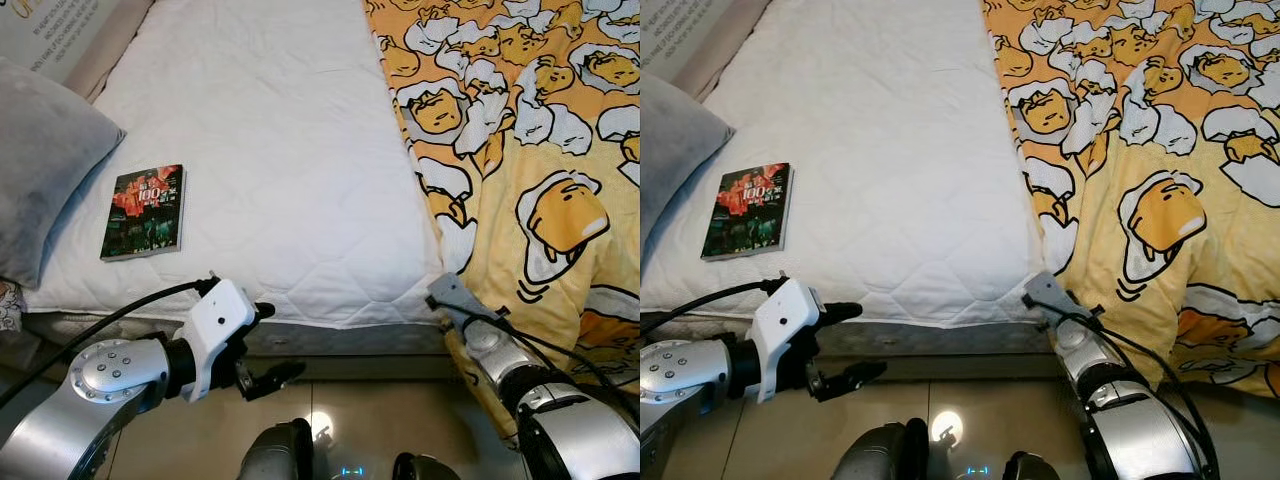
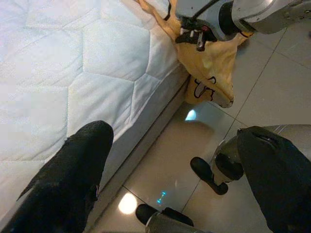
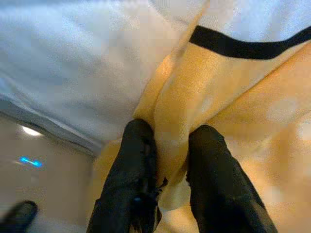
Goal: Clean up the room
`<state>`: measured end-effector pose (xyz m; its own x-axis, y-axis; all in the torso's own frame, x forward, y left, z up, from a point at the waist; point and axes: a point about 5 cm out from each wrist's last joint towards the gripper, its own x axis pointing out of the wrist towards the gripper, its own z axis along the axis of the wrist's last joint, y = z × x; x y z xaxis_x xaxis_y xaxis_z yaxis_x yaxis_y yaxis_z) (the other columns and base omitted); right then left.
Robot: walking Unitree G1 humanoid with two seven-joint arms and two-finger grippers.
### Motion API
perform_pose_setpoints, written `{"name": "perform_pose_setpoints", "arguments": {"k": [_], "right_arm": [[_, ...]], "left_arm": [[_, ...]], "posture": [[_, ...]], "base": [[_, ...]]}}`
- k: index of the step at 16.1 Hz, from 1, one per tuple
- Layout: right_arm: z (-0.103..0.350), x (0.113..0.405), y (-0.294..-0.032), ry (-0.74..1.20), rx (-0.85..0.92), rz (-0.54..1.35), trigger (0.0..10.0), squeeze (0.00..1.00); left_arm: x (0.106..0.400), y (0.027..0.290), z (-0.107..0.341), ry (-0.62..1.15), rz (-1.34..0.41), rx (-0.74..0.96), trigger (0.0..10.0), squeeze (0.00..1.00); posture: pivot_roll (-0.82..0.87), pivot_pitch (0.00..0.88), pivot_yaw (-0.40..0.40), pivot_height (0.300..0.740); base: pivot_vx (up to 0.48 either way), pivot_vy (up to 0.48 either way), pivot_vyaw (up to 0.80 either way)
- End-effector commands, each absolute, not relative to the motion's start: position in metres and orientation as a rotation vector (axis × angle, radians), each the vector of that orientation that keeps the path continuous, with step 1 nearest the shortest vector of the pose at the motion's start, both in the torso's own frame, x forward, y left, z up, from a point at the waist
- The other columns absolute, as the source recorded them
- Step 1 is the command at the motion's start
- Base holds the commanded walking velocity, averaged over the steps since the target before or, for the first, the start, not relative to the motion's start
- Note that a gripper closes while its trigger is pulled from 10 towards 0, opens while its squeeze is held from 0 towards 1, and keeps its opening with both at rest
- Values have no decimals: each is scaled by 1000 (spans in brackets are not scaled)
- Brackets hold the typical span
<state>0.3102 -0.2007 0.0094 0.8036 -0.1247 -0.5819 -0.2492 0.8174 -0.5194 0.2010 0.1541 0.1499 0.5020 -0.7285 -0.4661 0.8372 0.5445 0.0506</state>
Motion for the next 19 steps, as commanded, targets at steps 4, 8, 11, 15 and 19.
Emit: {"name": "perform_pose_setpoints", "arguments": {"k": [4,8,11,15,19], "right_arm": [[21,323,-162,565,-284,256,0,0],[31,322,-122,511,-113,568,0,0],[33,311,-109,502,-21,707,0,0],[28,304,-123,451,-139,554,10000,8],[1,286,-147,530,-449,363,10000,1000]], "left_arm": [[199,153,151,425,-968,287,10000,16],[199,156,153,424,-958,284,10000,16],[199,154,153,424,-961,284,10000,16],[199,149,152,427,-978,280,10000,16],[199,148,152,428,-994,277,10000,20]], "posture": [[306,176,100,740],[307,176,105,740],[306,175,105,740],[294,167,117,740],[293,166,127,740]], "base": [[0,0,0],[0,0,0],[0,0,0],[0,0,0],[0,0,0]]}}
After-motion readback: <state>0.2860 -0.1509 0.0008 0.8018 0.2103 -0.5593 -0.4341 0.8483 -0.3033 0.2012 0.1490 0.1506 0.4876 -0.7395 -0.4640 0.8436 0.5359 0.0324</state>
